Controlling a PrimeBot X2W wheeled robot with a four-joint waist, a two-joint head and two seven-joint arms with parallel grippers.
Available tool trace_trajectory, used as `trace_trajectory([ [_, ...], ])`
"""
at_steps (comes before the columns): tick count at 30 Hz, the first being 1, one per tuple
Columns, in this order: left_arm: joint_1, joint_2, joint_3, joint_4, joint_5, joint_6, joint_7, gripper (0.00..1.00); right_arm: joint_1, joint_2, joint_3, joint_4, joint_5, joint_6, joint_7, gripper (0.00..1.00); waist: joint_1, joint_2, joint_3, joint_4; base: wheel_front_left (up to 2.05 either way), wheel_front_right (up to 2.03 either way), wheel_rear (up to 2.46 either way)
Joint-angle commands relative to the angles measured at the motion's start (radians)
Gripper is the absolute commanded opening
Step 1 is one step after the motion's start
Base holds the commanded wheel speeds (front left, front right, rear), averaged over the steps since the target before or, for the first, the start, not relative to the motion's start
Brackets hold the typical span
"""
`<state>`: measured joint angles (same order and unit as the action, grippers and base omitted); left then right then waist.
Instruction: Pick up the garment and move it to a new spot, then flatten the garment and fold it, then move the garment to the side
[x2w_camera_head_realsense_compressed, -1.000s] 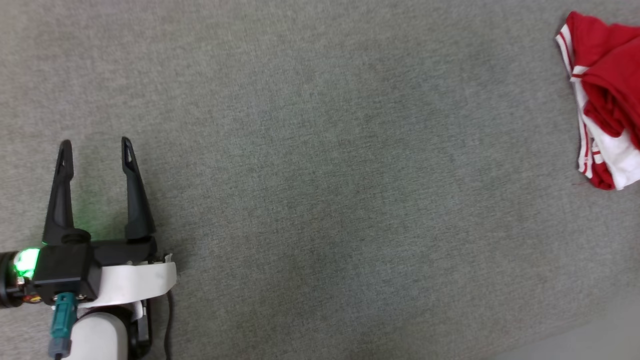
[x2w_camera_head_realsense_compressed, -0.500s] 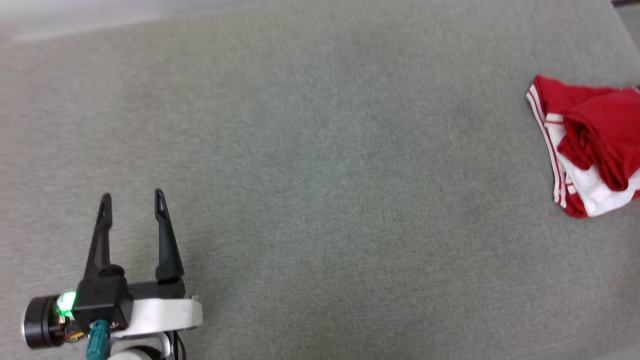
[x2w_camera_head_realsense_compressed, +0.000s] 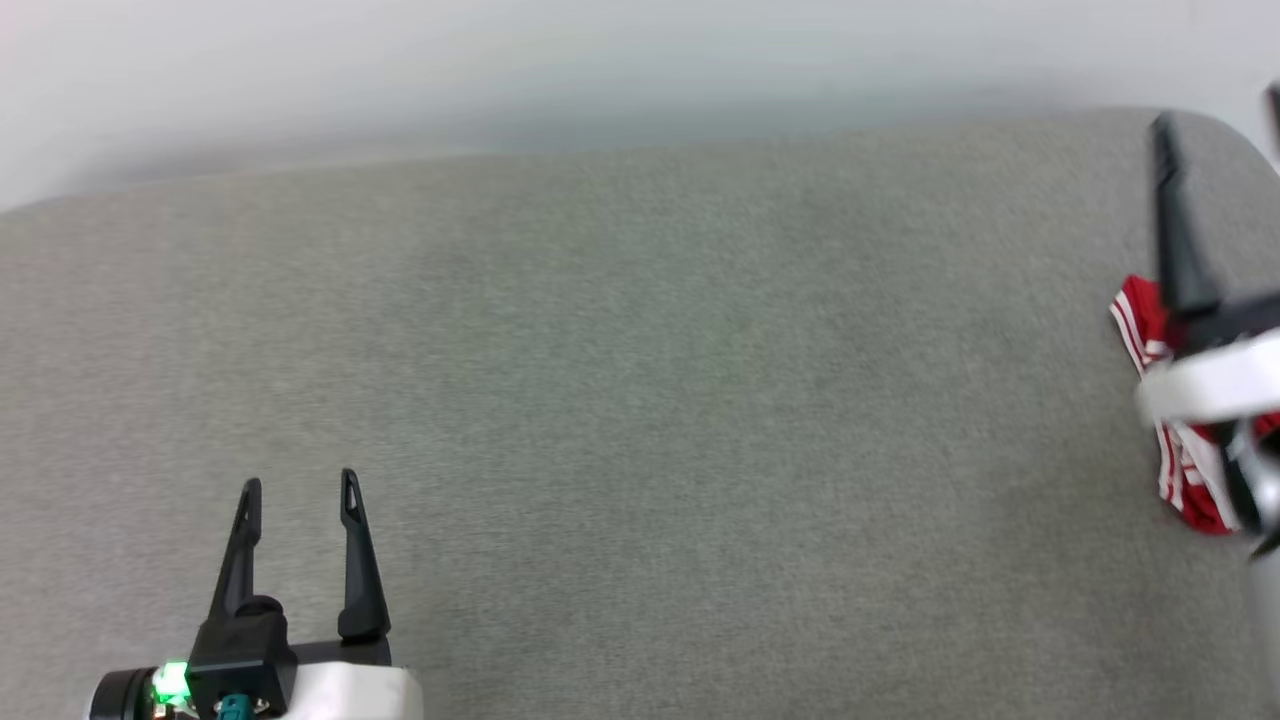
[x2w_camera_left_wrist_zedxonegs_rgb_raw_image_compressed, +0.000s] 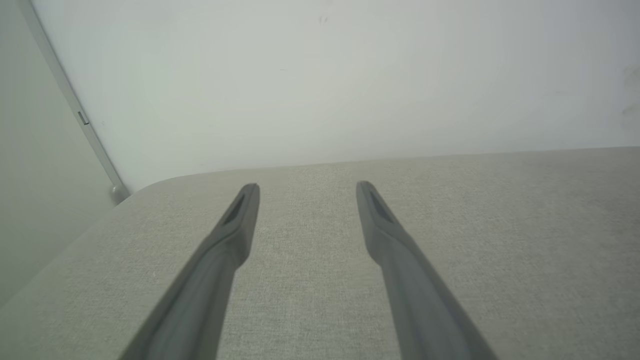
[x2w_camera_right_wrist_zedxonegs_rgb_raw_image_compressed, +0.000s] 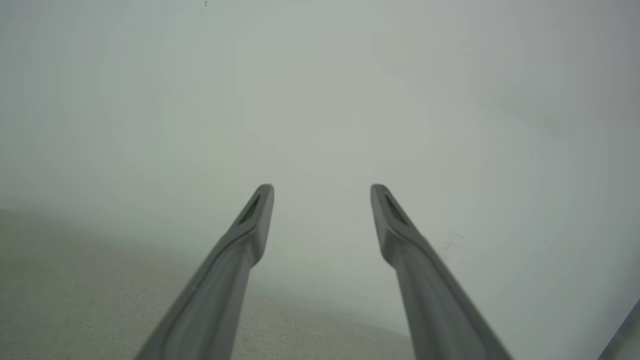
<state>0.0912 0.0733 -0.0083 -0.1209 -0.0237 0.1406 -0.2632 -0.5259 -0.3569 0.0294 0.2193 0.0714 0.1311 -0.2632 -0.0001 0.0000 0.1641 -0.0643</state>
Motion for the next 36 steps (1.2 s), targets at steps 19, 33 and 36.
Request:
trace_trajectory([
  [19,0.062,-0.009,-0.025,0.067,-0.001,-0.052,-0.002,1.0,0.52,0.267,-0.096,-0.17,0.013,-0.001,-0.001,1.0,0.0001,0.0,-0.121,0.092,0.0,0.0,0.0],
  [33,0.093,-0.01,-0.013,0.084,-0.004,-0.096,-0.002,1.0,0.66,0.307,-0.128,-0.269,0.031,-0.001,-0.001,1.0,0.0001,0.0,-0.154,0.088,0.0,0.0,0.0],
  [36,0.092,-0.011,-0.01,0.089,-0.005,-0.098,-0.002,1.0,0.668,0.308,-0.12,-0.272,0.033,-0.001,-0.001,1.0,0.0001,0.0,-0.153,0.087,0.0,0.0,0.0],
])
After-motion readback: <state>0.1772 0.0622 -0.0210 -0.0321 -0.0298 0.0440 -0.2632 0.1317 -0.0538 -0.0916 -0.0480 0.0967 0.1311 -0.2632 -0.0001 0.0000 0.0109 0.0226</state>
